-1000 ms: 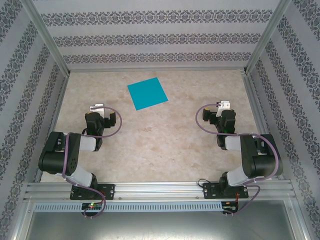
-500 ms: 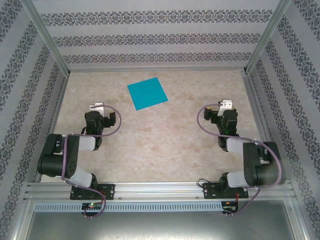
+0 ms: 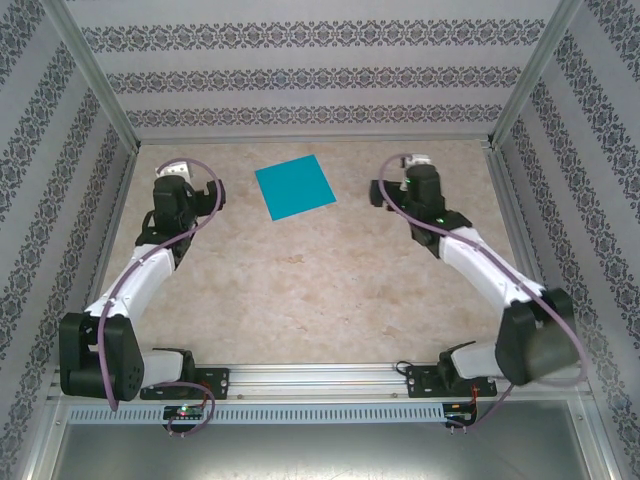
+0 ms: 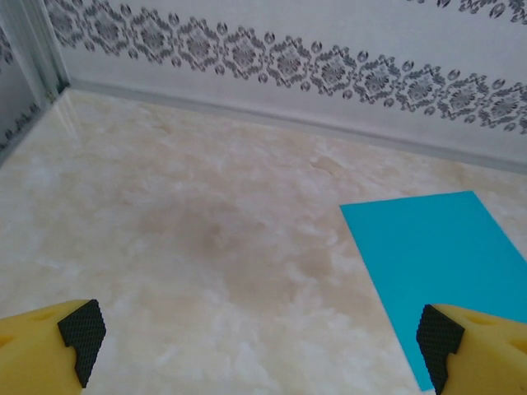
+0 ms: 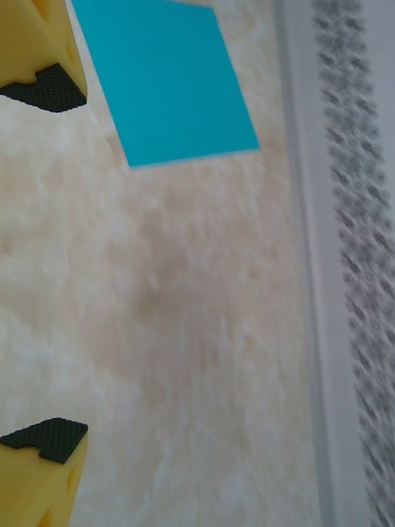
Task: Fold a paper plane with a square sheet of paper (pick it up from the middle)
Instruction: Move the square sheet of paper to the center of the table.
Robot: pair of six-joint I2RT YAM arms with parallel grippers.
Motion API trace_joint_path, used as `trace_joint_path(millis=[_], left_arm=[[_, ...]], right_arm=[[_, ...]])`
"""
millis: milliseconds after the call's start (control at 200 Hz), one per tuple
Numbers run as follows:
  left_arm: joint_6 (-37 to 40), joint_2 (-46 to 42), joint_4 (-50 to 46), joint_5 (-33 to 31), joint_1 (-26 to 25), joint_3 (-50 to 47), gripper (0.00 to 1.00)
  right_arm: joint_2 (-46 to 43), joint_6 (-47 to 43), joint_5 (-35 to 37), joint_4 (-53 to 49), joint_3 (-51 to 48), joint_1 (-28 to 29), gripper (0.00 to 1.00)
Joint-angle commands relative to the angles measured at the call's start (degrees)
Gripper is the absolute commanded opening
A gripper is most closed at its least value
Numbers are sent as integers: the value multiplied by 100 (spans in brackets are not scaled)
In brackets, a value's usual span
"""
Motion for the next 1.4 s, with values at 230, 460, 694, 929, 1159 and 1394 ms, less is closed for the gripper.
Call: trace_joint_path(millis=[230, 460, 694, 929, 1159, 1394], left_arm=[[-1415, 264, -1647, 805, 25, 455, 100], [-1478, 388, -1737, 1187, 7, 436, 100], [-1534, 406, -1832, 1362, -37, 443, 100], [-1589, 543, -1925, 1391, -80, 547, 100], [-1640, 712, -1923, 1337, -164, 653, 100], [-1786, 826, -1744, 1216, -198, 580, 100]], right_arm=[[2524, 778, -991, -1283, 2172, 982, 89], [4117, 1335, -1810, -1383, 3782, 1086, 76], [5366, 1422, -1395, -1996, 5290, 1086, 71], [6060, 1320, -1207, -2542, 6136, 1067, 71], [6038, 1166, -1195, -2891, 5912, 919, 71], [5315, 1122, -1313, -2860, 4422, 524, 71]])
